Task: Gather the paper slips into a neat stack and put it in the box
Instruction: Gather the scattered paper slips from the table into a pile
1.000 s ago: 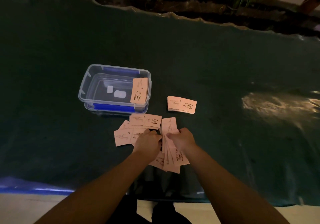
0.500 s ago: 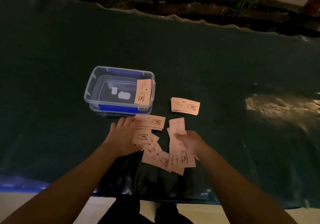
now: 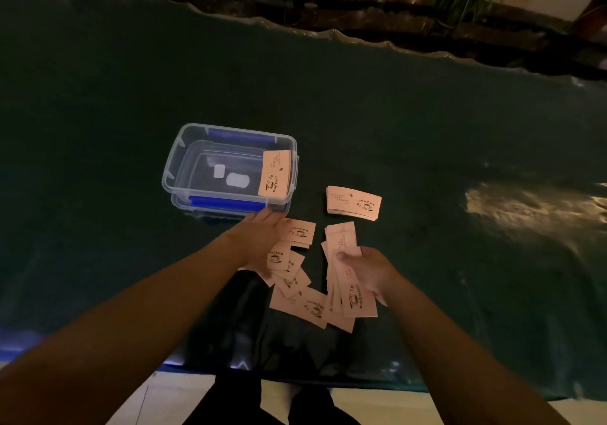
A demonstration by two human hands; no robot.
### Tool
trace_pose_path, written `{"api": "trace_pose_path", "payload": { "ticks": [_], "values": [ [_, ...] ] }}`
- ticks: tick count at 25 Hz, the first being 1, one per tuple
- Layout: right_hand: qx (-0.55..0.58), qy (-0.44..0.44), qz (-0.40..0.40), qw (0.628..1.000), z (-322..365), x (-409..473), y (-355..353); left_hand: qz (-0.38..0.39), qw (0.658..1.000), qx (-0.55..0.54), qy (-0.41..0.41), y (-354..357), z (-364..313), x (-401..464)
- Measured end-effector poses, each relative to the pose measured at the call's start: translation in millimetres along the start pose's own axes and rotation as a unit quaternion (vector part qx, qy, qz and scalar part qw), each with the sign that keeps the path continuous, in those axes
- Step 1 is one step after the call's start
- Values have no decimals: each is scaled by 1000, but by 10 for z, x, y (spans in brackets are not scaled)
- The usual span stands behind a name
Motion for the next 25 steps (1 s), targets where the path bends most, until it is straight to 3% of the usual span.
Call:
{"api": "trace_pose_path", "payload": {
  "ticks": [6,10,14,18,20,22,25],
  "values": [
    [25,-5,-8,1000,72,-29,-67,-19,999,25,14,73,-29,-92],
    [34,-25,3,999,169,-82,-53,11,998,32,44,171,-46,-148],
    [16,-43,21,999,279,-102,-5,28,999,22,41,124,-76,-149],
    [-35,-55,67,996,401,-115,185,-9,999,-3,45,108,-86,-262],
    [-48,-67,85,993,468,-109,306,-54,998,-14,-5,116,-31,-407],
    [-65,-79,96,990,524,-86,430,-96,988,-39,-115,168,84,-587],
    [-91,-98,87,987,599,-53,576,-136,919,-227,-292,398,269,-860]
  ]
}}
Point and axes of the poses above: each hand's wrist, its own x-axis towards the middle knuckle, its own y-axis out of the palm, z = x × y, the point moved 6 cm from there along x, towards the middle knuckle, and after that the axes turned 6 degrees about y, right-handed, at the moved point
